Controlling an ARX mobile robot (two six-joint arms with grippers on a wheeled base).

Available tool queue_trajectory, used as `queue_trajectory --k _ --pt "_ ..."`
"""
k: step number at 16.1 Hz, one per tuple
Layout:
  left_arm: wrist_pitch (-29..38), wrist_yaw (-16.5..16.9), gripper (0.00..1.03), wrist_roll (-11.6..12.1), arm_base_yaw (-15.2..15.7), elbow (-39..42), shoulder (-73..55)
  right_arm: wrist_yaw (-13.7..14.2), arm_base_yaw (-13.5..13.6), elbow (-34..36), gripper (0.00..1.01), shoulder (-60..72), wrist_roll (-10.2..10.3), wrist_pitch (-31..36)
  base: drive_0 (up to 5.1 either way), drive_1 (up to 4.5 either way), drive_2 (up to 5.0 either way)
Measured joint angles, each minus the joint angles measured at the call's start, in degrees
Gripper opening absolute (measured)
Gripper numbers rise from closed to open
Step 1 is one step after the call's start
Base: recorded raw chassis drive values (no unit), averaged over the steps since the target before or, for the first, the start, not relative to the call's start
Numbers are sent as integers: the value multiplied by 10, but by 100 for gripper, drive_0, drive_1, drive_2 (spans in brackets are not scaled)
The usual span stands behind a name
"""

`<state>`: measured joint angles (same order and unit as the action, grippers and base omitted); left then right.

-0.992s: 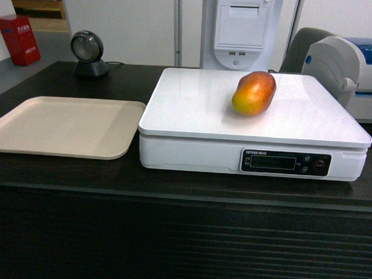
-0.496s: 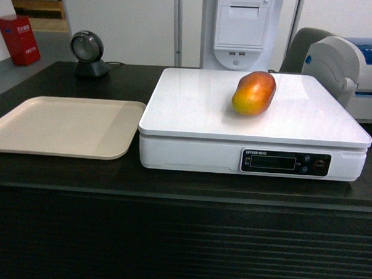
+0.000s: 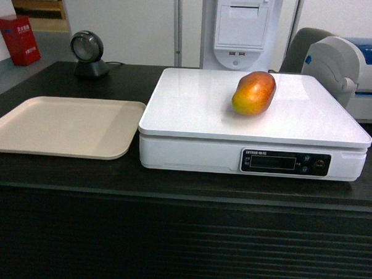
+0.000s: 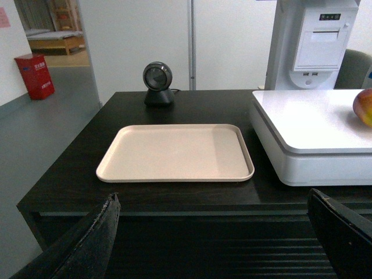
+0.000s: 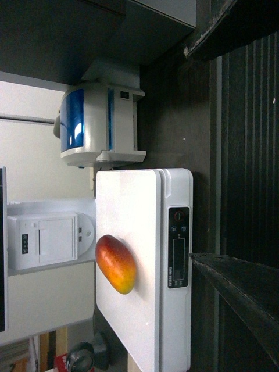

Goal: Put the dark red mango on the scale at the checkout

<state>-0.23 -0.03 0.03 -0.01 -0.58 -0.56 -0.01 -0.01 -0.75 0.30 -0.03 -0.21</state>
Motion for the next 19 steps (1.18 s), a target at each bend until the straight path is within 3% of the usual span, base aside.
queue_trajectory --k 19 --pt "1 0 98 0 0 0 0 0 0 0 98 0 0 0 0 0 0"
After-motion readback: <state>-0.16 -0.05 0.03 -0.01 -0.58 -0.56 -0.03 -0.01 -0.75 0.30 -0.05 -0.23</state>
